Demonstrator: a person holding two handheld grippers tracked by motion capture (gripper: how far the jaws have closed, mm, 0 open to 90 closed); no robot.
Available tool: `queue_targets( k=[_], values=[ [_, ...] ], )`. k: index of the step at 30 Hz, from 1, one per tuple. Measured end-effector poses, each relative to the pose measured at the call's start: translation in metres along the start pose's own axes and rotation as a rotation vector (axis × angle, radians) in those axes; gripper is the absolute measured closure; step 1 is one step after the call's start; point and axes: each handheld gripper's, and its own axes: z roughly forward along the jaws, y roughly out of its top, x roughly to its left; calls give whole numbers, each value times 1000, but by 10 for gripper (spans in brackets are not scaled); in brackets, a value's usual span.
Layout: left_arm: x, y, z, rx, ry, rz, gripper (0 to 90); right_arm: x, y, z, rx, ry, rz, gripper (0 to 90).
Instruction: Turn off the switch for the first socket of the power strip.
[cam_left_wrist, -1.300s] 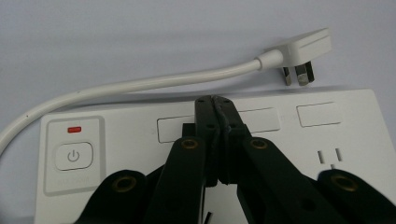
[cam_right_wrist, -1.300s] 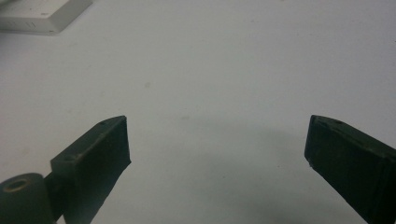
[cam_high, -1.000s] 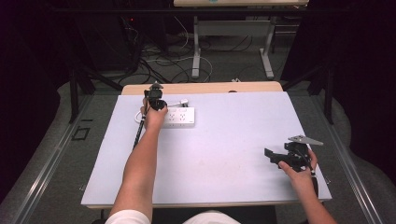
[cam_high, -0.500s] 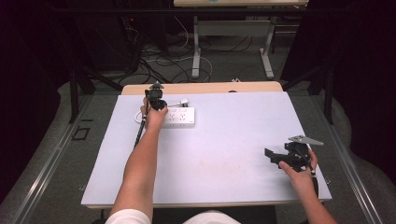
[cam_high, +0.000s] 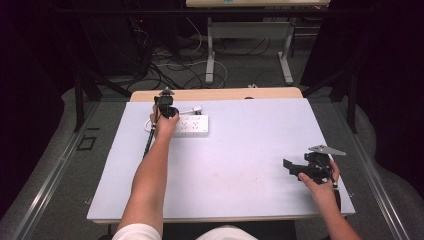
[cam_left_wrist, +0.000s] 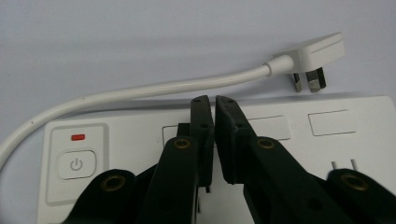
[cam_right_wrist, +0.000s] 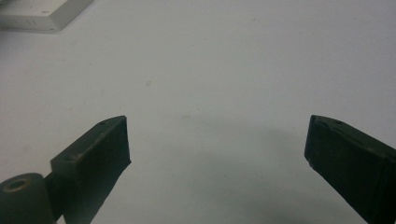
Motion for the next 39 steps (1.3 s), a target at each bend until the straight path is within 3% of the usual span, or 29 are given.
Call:
queue_targets(
  k=[24,33,39],
  values=[
    [0,-2,3,-10,-4,11,900,0,0,0,0,6,3,64],
    [-2,-3,4,-21,4,-7,900,0,0,0,1,8,1,64],
    [-2,-4,4,-25,4,10,900,0,0,0,4,9,0,64]
  ],
)
